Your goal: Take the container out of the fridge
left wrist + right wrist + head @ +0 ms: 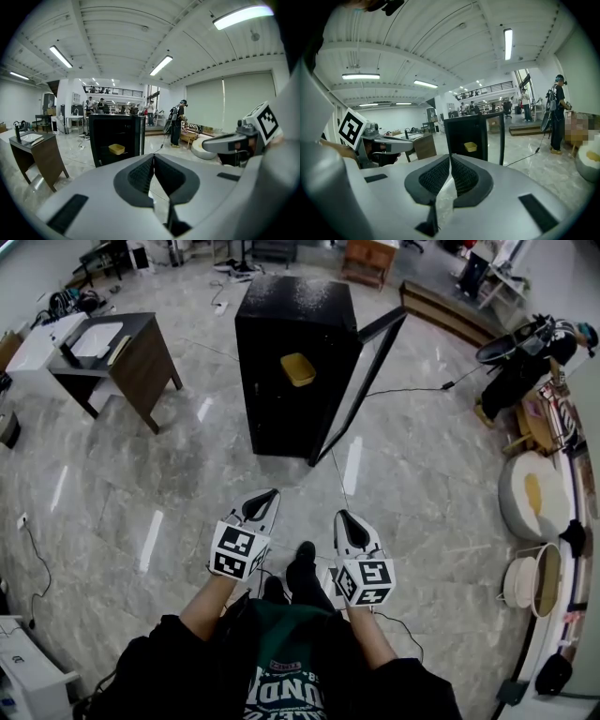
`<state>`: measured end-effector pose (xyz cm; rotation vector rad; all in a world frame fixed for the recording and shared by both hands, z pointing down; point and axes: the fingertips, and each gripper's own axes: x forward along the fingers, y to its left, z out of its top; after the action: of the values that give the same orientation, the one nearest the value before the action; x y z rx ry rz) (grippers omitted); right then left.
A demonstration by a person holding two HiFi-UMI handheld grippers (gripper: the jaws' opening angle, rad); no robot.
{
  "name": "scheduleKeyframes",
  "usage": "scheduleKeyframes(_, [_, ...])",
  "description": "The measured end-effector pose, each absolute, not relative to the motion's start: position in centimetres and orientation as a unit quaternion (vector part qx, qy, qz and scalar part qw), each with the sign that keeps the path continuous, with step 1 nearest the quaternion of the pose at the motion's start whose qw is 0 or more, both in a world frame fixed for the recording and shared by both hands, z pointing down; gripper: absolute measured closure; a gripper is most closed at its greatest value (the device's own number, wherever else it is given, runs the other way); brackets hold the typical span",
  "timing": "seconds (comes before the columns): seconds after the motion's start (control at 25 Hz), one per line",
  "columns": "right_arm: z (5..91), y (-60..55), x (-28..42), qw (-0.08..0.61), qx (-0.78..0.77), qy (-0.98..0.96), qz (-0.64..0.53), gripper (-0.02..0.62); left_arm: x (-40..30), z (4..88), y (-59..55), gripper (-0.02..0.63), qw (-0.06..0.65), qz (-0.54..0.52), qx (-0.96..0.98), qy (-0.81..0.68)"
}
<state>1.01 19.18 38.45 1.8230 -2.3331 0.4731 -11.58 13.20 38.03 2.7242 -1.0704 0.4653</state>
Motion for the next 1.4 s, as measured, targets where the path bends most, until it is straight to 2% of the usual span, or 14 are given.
scheduleKeyframes(1.0, [39.5,3.7,6.1,0.076,0.553,-0.813,0.167,0.558,-6.6,39.2,-0.7,0.592,0.106,0.166,0.904,-0.379])
scheduleKeyframes(1.24, [40.1,1.1,7.9,0.085,0.542,-0.82,0.163,0.558,-5.8,40.1,-2.7,0.592,0.131,0.147,0.907,-0.372])
scheduleKeyframes(1.4, [39.8,0.0,8.8,0.083,0.534,-0.828,0.151,0.558,-5.9,39.7,-4.2,0.592,0.117,0.138,0.902,-0.393])
